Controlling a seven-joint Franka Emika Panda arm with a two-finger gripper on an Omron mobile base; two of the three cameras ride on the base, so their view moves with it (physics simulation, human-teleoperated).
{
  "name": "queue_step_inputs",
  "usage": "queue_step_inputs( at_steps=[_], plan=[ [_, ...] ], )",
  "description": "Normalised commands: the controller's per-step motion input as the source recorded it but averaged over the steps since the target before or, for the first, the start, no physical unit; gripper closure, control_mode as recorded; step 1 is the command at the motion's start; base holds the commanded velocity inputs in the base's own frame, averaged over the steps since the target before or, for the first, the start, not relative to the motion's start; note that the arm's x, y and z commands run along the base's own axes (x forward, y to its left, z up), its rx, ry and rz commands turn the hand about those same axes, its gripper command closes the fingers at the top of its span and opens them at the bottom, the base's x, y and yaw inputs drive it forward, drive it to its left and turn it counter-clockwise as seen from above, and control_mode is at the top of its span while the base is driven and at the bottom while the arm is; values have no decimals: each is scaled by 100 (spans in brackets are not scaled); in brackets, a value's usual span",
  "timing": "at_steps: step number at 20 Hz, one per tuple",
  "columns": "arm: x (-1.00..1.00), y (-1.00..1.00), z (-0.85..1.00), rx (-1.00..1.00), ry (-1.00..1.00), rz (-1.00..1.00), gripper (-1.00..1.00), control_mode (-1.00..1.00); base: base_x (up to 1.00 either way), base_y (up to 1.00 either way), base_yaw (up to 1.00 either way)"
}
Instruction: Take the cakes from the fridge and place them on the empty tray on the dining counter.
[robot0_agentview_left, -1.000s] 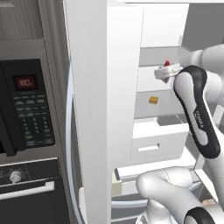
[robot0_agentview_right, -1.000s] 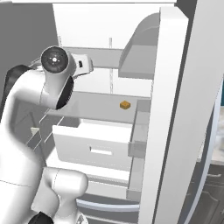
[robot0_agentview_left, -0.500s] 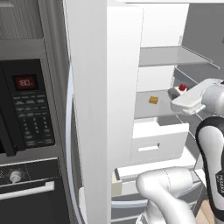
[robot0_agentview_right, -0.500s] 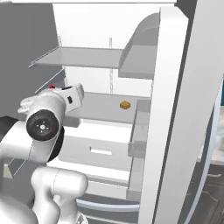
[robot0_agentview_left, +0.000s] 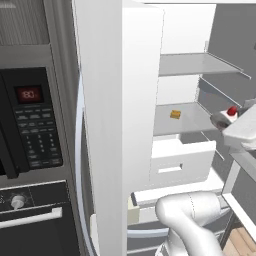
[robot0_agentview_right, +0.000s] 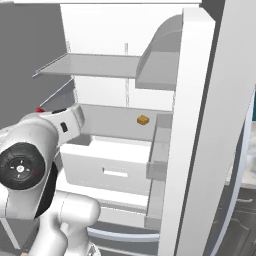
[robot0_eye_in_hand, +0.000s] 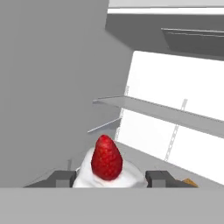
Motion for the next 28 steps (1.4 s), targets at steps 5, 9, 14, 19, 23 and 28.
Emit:
queue_step_inputs(
  at_steps=[5,9,14,19,23,28],
  plan=[
    [-35,0,-7,0,-11,1,100,-100,0,0,0],
    [0,0,-3,0,-1,0,100,-100,0,0,0],
    [0,0,0,0,0,0,100,100,-3,-7,2],
    [0,0,0,0,0,0,100,100,-47,0,2],
    [0,0,0,0,0,0,100,100,-70,0,4],
    [0,0,0,0,0,0,100,100,-67,0,5]
  ],
)
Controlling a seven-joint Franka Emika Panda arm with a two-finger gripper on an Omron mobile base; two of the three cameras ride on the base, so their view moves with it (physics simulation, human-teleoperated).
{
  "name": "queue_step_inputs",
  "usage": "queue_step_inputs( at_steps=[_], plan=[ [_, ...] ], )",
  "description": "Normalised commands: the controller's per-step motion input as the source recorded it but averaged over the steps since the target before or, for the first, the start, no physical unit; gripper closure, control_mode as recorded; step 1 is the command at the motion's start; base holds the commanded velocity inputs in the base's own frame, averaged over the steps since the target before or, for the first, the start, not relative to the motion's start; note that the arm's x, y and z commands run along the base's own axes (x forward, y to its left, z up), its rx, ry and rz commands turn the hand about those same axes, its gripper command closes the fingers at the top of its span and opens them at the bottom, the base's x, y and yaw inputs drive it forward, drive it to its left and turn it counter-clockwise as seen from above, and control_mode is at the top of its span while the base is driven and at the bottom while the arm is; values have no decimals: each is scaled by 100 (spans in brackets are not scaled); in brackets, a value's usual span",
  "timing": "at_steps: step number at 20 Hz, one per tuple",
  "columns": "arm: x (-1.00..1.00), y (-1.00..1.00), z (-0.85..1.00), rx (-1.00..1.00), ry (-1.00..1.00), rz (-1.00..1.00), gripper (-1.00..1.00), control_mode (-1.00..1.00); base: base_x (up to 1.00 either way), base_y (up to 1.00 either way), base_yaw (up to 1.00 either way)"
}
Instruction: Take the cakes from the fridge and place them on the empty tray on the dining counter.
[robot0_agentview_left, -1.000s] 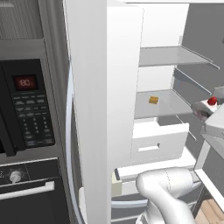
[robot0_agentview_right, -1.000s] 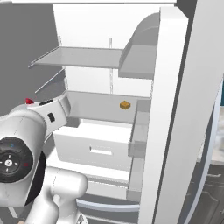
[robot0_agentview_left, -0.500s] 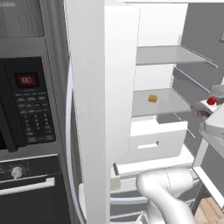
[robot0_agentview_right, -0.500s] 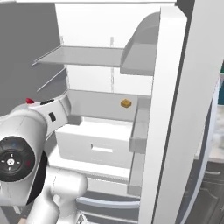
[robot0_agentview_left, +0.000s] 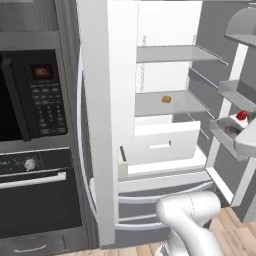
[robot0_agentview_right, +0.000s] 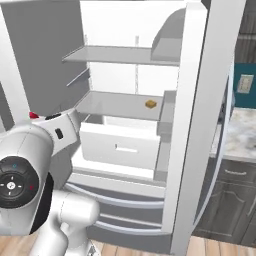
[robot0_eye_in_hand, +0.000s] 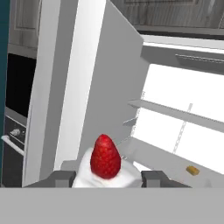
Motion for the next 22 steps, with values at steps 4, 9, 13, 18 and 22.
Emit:
queue_step_inputs(
  at_steps=[4,9,13,18,22],
  plan=[
    [0,0,0,0,0,0,100,100,-60,0,7],
    [0,0,0,0,0,0,100,100,-46,0,9],
    [0,0,0,0,0,0,100,100,-16,0,17],
    [0,0,0,0,0,0,100,100,-22,0,16],
    [0,0,0,0,0,0,100,100,-48,0,5]
  ],
)
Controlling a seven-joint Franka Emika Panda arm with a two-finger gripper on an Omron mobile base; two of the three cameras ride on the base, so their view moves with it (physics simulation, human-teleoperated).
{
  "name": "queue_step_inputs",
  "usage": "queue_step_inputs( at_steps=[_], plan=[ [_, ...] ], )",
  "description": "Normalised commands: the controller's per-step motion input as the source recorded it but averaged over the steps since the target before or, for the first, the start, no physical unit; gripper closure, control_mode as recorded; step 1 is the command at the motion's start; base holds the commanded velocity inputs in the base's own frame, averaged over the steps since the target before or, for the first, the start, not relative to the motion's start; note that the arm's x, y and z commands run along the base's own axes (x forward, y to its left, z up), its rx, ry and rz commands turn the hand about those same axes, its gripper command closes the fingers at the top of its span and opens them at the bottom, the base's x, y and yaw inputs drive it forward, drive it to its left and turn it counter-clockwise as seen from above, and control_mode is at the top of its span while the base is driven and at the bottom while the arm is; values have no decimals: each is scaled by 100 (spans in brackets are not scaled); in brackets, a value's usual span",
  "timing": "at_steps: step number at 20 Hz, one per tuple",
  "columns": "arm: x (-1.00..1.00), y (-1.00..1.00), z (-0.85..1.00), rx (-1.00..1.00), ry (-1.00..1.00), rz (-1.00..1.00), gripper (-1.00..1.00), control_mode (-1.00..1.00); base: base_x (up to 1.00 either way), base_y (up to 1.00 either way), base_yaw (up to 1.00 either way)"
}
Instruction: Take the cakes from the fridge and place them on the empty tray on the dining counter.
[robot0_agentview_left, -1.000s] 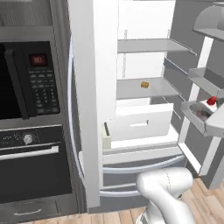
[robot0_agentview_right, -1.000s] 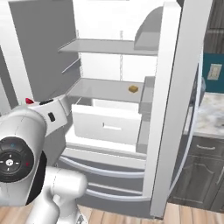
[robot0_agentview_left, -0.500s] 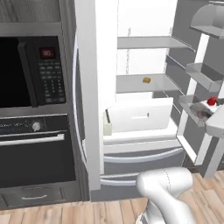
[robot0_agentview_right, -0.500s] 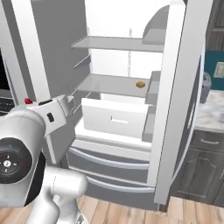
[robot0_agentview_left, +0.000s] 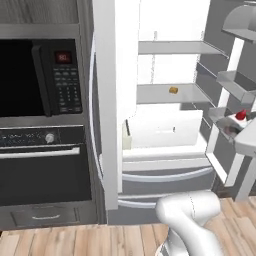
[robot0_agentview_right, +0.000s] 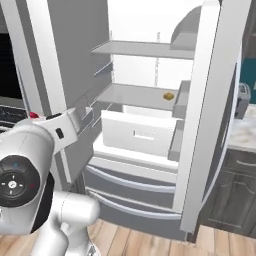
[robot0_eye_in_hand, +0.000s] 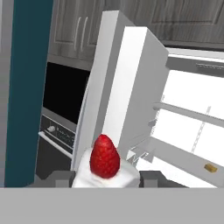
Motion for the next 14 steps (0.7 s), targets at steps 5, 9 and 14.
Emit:
queue_step_inputs(
  at_steps=[5,9,14],
  plan=[
    [0,0,0,0,0,0,100,100,-66,0,-13],
    [0,0,0,0,0,0,100,100,-57,0,-38],
    [0,0,0,0,0,0,100,100,-42,0,-42]
  ],
)
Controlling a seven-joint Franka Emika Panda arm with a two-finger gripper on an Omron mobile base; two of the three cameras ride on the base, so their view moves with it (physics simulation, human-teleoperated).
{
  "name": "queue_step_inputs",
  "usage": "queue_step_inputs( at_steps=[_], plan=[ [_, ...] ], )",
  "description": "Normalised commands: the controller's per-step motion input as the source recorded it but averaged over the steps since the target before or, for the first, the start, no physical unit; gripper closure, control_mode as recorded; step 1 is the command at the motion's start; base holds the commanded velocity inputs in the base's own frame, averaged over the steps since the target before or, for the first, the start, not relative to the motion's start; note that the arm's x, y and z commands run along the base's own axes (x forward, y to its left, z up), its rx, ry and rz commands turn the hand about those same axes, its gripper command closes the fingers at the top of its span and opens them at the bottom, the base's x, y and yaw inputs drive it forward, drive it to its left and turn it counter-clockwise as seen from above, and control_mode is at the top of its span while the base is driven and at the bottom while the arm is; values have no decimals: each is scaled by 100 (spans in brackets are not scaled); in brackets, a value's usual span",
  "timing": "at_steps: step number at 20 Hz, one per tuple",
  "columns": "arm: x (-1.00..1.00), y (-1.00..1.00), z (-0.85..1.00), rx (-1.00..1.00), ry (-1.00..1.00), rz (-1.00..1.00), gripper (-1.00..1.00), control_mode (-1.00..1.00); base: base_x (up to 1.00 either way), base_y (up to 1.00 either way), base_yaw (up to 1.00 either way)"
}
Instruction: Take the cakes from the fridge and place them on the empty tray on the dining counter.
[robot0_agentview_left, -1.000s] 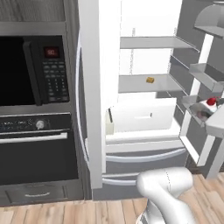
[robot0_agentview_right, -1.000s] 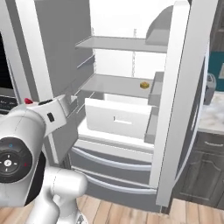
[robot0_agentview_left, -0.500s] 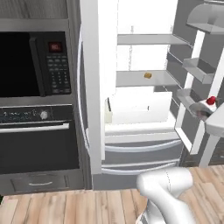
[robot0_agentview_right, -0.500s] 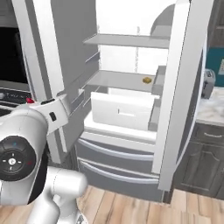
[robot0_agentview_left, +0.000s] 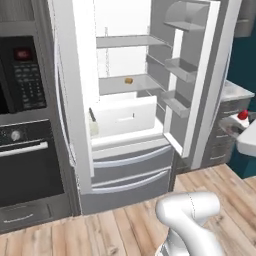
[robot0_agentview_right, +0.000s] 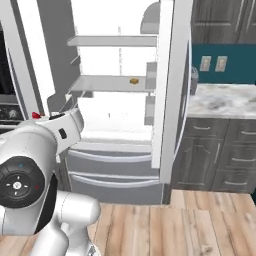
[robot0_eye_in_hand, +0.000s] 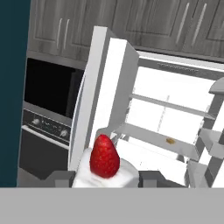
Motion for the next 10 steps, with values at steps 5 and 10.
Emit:
queue_step_inputs(
  at_steps=[5,10],
  plan=[
    [0,0,0,0,0,0,100,100,-16,8,-45],
    [0,0,0,0,0,0,100,100,-11,12,-42]
  ],
)
